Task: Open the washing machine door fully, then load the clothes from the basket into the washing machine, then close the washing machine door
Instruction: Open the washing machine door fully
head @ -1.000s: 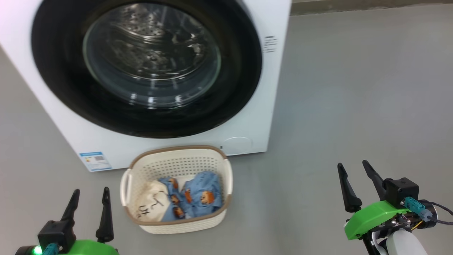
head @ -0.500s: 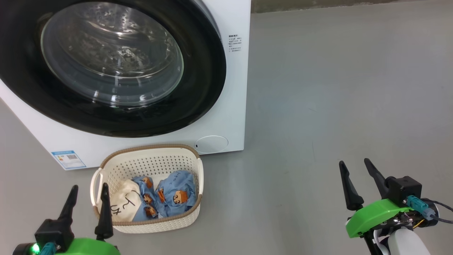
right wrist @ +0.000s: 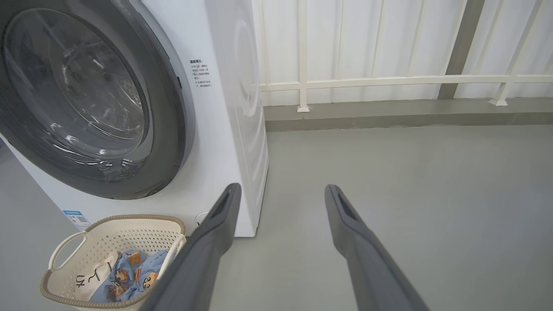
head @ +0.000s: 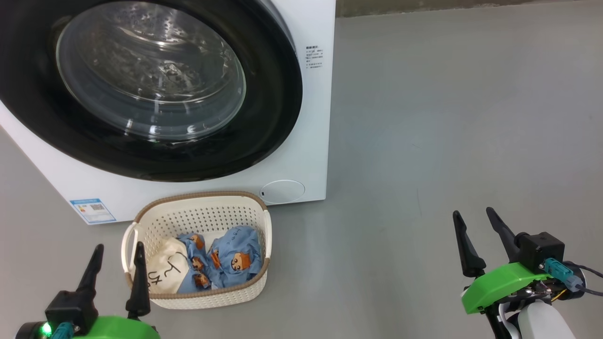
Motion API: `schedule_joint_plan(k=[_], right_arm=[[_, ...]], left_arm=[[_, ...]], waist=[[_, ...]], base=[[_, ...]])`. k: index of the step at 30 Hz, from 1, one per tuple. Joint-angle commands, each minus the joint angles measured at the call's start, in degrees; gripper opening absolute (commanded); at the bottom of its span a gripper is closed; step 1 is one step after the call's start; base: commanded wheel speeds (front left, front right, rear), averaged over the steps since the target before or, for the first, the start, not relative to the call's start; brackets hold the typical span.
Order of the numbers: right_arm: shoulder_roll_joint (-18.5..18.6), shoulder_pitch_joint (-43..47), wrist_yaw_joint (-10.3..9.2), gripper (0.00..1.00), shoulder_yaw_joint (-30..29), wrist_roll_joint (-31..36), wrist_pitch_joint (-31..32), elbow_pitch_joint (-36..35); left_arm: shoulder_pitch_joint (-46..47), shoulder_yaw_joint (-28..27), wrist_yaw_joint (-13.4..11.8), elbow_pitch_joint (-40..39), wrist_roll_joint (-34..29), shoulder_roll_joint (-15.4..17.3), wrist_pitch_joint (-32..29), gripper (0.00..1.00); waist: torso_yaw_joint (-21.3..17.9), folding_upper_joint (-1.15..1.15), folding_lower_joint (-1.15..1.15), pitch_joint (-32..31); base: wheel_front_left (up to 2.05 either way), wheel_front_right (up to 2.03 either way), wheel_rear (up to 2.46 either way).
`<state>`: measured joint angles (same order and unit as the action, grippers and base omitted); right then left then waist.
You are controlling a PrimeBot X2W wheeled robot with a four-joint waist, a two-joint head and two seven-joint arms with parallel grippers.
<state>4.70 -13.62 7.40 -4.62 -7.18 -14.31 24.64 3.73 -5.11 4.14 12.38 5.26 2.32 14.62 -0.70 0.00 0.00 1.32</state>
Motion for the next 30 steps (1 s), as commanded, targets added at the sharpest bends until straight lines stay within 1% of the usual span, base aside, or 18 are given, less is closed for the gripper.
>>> schedule_joint_plan(k=[1,16,25,29,30], right_arm=[[0.0,-1.6,0.09,1.0,1.2,-0.4,-0.7,-1.8],[-0.6,-2.1,0.09,1.0,-0.1,-0.9,-0.7,-2.9],[0.8,-8.3,0.09,1.0,1.9,-3.6,-0.7,-4.8],[2.0,-14.4,0.09,1.0,2.6,-7.2,-0.7,-4.9],[2.0,-14.4,0.09,1.0,2.6,-7.2,-0.7,-4.9]], left_arm=[[1.2,-1.8,0.1,-1.8,-0.3,0.9,0.4,1.0],[0.2,-0.3,0.0,-3.5,0.0,0.7,0.4,1.0],[0.4,1.9,0.2,-3.2,0.5,0.6,0.4,1.0],[1.0,3.2,0.4,-2.6,0.8,0.6,0.4,1.0],[1.0,3.2,0.4,-2.6,0.8,0.6,0.4,1.0]], waist=[[0.0,0.0,0.0,0.0],[0.9,0.0,0.0,0.1],[2.7,0.0,0.0,1.3],[4.3,0.0,0.0,2.3],[4.3,0.0,0.0,2.3]], base=[[0.0,0.0,0.0],[0.0,0.0,0.0],[0.0,0.0,0.0],[0.0,0.0,0.0],[0.0,0.0,0.0]])
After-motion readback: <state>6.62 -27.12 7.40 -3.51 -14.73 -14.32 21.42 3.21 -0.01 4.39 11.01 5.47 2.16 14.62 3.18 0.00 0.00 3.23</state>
